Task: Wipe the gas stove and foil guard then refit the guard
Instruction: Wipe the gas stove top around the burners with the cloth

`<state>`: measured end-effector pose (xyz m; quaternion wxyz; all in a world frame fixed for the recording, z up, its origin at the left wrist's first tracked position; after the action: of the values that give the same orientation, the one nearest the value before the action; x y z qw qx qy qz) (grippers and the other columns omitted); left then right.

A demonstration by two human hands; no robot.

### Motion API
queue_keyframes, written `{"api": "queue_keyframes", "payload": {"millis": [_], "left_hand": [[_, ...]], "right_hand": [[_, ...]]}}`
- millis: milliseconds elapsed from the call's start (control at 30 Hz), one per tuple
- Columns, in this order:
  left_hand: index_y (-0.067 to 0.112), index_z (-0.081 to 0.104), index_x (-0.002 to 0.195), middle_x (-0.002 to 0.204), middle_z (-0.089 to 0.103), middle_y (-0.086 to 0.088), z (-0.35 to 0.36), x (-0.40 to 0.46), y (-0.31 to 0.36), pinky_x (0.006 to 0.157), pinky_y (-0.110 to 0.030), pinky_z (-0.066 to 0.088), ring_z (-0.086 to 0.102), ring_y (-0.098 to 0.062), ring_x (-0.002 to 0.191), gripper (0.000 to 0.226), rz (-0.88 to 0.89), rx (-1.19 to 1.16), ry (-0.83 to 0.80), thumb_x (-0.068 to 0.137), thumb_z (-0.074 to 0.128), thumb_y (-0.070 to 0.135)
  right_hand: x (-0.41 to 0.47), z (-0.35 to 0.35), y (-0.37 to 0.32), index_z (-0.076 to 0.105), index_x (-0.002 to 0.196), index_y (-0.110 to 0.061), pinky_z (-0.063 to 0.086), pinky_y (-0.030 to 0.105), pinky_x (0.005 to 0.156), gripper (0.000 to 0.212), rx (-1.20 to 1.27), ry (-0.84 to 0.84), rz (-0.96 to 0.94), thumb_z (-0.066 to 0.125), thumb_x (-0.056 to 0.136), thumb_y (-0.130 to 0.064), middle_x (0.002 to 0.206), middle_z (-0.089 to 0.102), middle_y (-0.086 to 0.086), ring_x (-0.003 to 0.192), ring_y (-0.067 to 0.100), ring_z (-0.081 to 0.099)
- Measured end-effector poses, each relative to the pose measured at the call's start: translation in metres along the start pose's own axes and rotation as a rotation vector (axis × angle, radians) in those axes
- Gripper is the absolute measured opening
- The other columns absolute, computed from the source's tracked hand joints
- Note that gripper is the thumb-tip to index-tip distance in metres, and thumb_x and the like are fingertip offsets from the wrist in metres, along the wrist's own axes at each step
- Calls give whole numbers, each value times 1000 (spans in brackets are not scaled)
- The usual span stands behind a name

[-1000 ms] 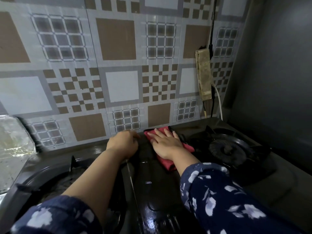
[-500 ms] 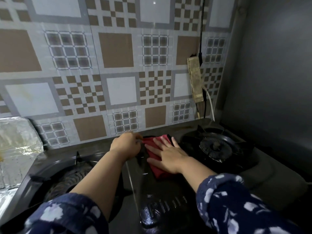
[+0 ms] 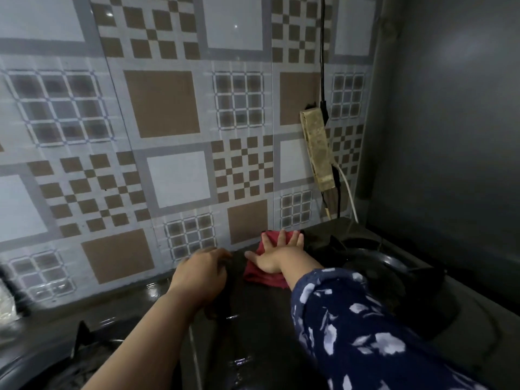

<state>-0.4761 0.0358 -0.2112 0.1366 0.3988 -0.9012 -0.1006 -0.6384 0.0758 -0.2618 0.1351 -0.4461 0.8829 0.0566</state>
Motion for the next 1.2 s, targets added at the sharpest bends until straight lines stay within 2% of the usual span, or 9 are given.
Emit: {"api": "queue_keyframes", "payload": {"millis": [100,200,267,400,667,767,933,1100,1200], "left_hand": [[38,53,122,126,57,8,1,3,-1,94,-38,50,57,-13,110,34,24,1,-2,91,48,26],[37,53,124,129,55,8,2,5,-3,98,-37,46,54,-13,116,34,26,11,-5,92,47,25],[37,53,124,130,54,9,4,7,0,99,-37,45,53,-12,117,34,39,6,-3,93,46,25],[39,51,124,130,51,12,4,13,17,103,-35,43,50,-8,118,33,92,-27,10,94,46,25],[41,46,127,143,40,13,-3,26,41,115,-38,26,32,-9,136,34,192,-1,39,96,45,29],[42,45,128,144,39,14,0,28,43,116,-37,24,30,-8,137,35,219,-3,32,96,45,29],[42,43,131,148,36,12,4,33,47,117,-35,17,24,-8,141,39,239,1,46,96,44,25],[41,43,131,146,38,13,10,36,50,116,-34,18,24,-6,141,37,275,-6,38,97,42,27],[42,43,130,147,37,13,12,38,48,116,-34,18,24,-7,141,37,269,-14,39,96,43,28]], "right_hand": [[-2,-11,8,-10,150,-33,3,54,115,96,41,-247,-124,36,80,-80,159,-20,7,145,40,-10],[2,-10,21,-23,144,-38,7,54,117,108,-147,-389,-159,43,71,-84,154,-32,1,145,35,-13],[13,-7,26,-28,142,-38,0,55,117,110,-261,-333,-181,39,70,-86,152,-35,0,144,34,-18],[33,-13,39,-23,144,-38,-12,63,109,106,-299,-187,-251,36,71,-86,158,-23,-3,145,28,-20],[62,-21,83,-25,144,-34,0,56,117,105,-304,-291,-140,38,75,-82,157,-25,2,146,29,-16],[69,-22,102,-25,143,-37,2,56,117,104,-226,-327,-92,40,75,-81,156,-28,1,145,29,-17],[72,-28,128,-21,146,-37,-6,55,116,110,-63,-317,-58,41,68,-84,157,-26,3,144,30,-22],[67,-32,146,-11,150,-33,-7,49,115,97,207,-266,9,49,82,-69,157,-25,4,145,28,-22],[71,-26,150,-7,151,-31,-3,50,116,113,280,-247,107,57,70,-77,159,-20,3,146,30,-16]]}}
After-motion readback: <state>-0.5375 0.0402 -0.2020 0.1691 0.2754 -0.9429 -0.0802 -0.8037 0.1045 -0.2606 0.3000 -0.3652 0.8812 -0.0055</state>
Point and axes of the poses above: each hand's wrist, its own x-axis towards the middle knuckle, its own z-axis out of the palm, y = z × x, the point moved 9 cm from there along x, towards the middle knuckle
